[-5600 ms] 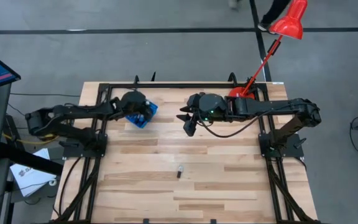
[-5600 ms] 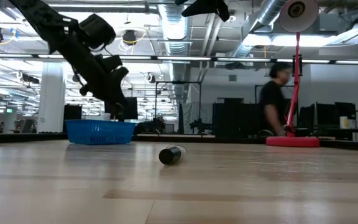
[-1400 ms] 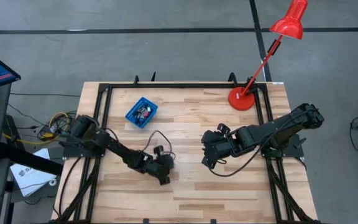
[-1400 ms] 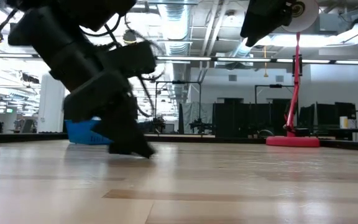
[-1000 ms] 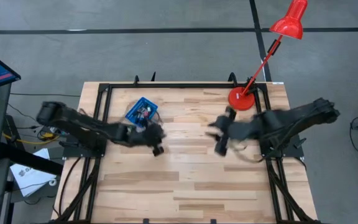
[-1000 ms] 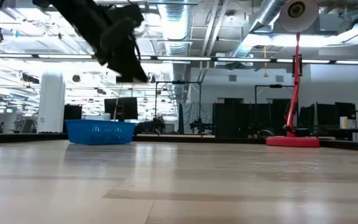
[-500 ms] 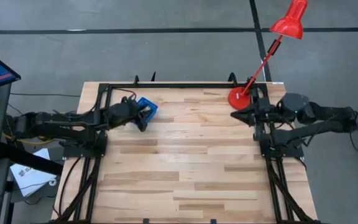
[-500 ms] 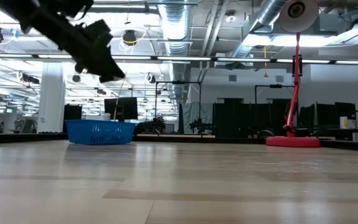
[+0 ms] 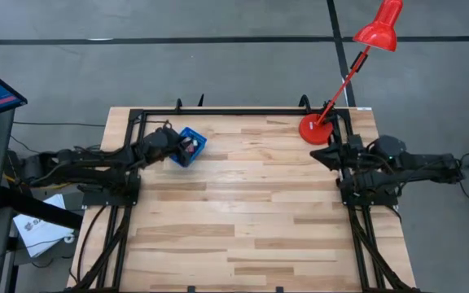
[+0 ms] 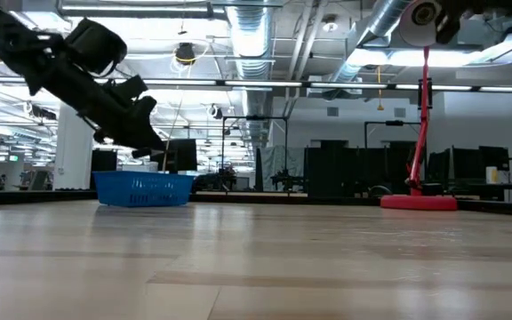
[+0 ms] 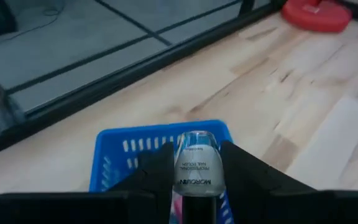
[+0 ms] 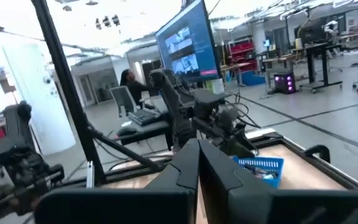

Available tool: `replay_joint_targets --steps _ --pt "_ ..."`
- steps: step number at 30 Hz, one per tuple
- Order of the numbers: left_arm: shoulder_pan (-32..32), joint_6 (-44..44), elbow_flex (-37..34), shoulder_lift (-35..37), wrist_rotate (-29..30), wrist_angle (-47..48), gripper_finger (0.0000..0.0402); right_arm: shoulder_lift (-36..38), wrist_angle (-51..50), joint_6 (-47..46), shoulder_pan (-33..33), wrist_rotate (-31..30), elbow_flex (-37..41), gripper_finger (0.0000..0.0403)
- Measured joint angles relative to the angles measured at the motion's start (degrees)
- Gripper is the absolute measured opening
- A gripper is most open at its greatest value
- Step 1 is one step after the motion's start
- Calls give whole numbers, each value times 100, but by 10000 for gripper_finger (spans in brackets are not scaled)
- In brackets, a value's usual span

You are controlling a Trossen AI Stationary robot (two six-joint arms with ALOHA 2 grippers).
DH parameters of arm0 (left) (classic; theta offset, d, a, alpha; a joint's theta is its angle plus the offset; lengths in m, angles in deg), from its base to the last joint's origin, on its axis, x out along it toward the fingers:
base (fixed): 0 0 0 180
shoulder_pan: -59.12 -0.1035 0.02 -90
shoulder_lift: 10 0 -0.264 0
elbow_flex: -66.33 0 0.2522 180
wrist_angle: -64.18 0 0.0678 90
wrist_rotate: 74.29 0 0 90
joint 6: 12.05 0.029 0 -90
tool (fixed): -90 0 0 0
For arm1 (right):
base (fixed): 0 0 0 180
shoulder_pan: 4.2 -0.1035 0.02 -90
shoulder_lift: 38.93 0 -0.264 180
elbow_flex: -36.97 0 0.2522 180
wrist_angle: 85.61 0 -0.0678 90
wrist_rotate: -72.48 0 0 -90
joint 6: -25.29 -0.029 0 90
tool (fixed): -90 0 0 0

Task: Pick & Place Nail Polish
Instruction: Put the light gray nail polish bottle into the blue bin

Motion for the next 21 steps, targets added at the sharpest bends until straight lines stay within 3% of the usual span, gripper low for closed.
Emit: replay_joint_targets --steps 3,8,21 --pt "-305 4 -75 -163 -381 -205 103 266 24 -14 0 -9 39 1" --pt "-576 35 -79 -517 -399 -269 101 484 -19 12 32 -25 52 0" --pt "-622 31 -79 -1141 -902 -375 114 607 -148 31 27 -24 50 1"
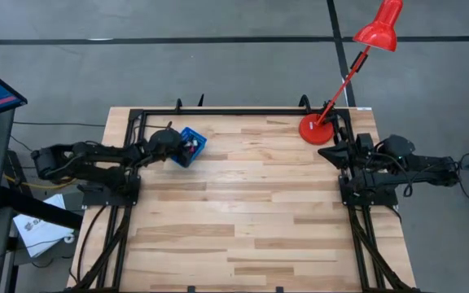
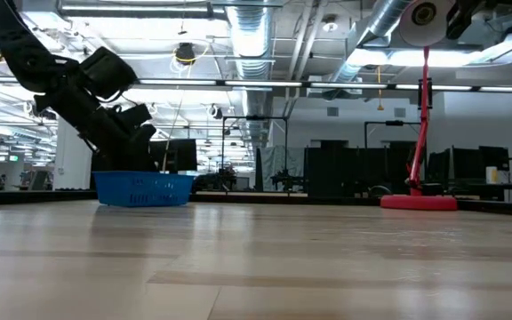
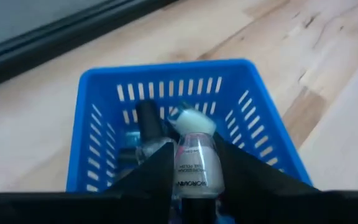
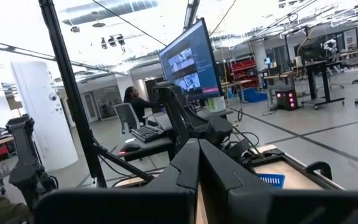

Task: Pick & Place Nail Polish
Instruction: Put the light gray nail polish bottle into the blue bin, then return to Home Position

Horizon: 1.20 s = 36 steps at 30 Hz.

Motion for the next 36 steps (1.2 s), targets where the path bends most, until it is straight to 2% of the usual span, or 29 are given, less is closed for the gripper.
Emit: replay_joint_targets --steps 6,11,14,16,18,21,24,27,28,32,36 --pt "10 -4 23 131 -2 -220 191 0 -14 17 2 -176 0 1" --pt "17 -297 189 674 -165 -222 262 -1 97 162 4 -645 0 1" --pt "17 -438 326 1173 -357 -218 282 75 90 -162 4 -659 0 1" --pt "17 -460 436 1559 -561 -270 281 229 -213 -9 2 -662 -3 0" --pt "17 -590 499 1982 -737 -270 263 426 -624 219 4 -660 11 0" --pt "17 -601 538 2637 -849 -265 208 833 -488 531 4 -616 230 0" --pt "17 -597 514 3241 -847 -250 124 1322 -411 734 -4 -598 565 0" --pt "50 -563 497 3741 -846 62 31 1302 -443 720 -4 -587 774 0" --pt "90 -561 496 3838 -841 130 16 1241 -295 740 -4 -561 778 0" --pt "487 -440 494 4141 -638 420 3 1238 -88 523 -9 -215 1207 0" --pt "1324 -261 492 4111 30 681 1 1311 338 311 -9 -116 1513 0"
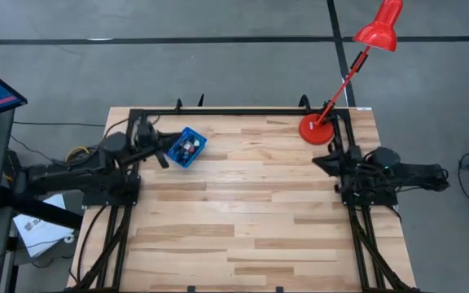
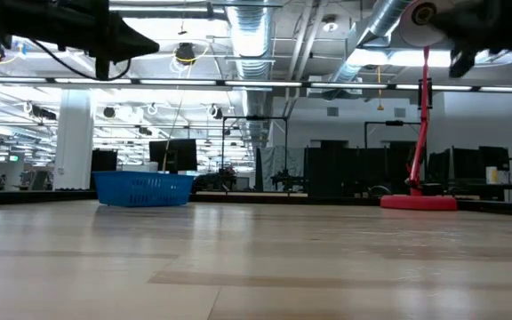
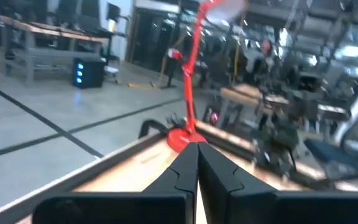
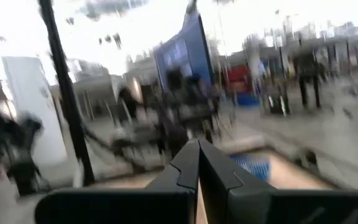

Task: Pick & Place Nail Polish
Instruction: Return to Home Position

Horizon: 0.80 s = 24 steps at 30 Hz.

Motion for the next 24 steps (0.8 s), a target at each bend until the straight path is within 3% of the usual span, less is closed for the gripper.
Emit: replay_joint_targets --steps 7,12,17,24 --pt "1857 434 -4 -113 1272 29 1 2 17 -47 15 -27 230 0" --pt "2724 429 -243 316 1339 34 1 4 -128 34 13 -29 214 0" --pt "3011 -31 -874 875 1367 -73 1 4 -474 -102 13 -27 220 0" --pt "3016 -199 -1907 1604 1372 -969 0 4 -601 -116 4 33 326 0"
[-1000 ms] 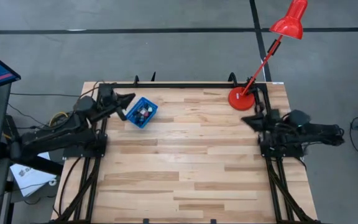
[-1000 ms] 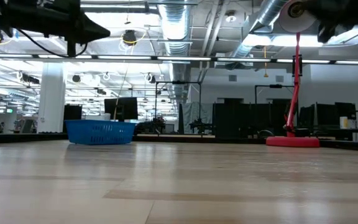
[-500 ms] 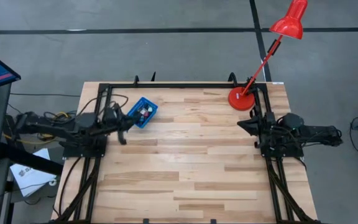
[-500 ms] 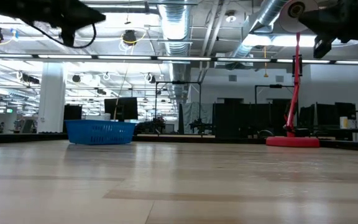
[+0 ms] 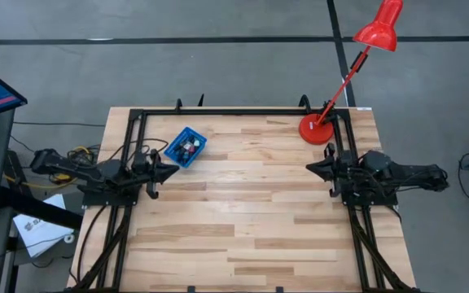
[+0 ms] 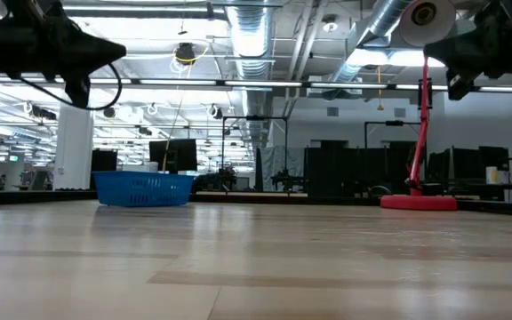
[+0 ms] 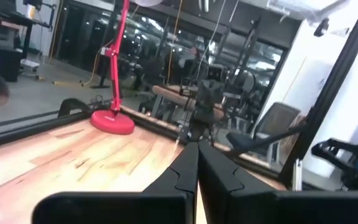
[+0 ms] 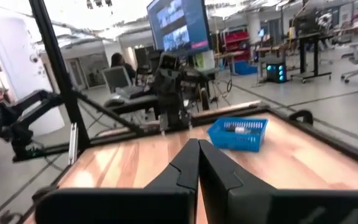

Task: Pick & Place Nail Polish
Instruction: Return to Home Position

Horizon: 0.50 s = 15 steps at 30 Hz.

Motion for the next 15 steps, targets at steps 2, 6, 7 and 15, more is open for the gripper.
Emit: replay_joint_targets --steps 2,6,7,15 --pt "1 -26 -30 114 -16 102 0 0 58 -2 0 82 148 0" --pt "-1 30 -30 149 -200 119 0 0 530 -3 0 136 548 0" --pt "-1 31 -30 147 -246 119 0 0 724 -3 0 139 665 0" --pt "-1 22 -30 147 -287 153 1 0 506 -3 0 183 690 0"
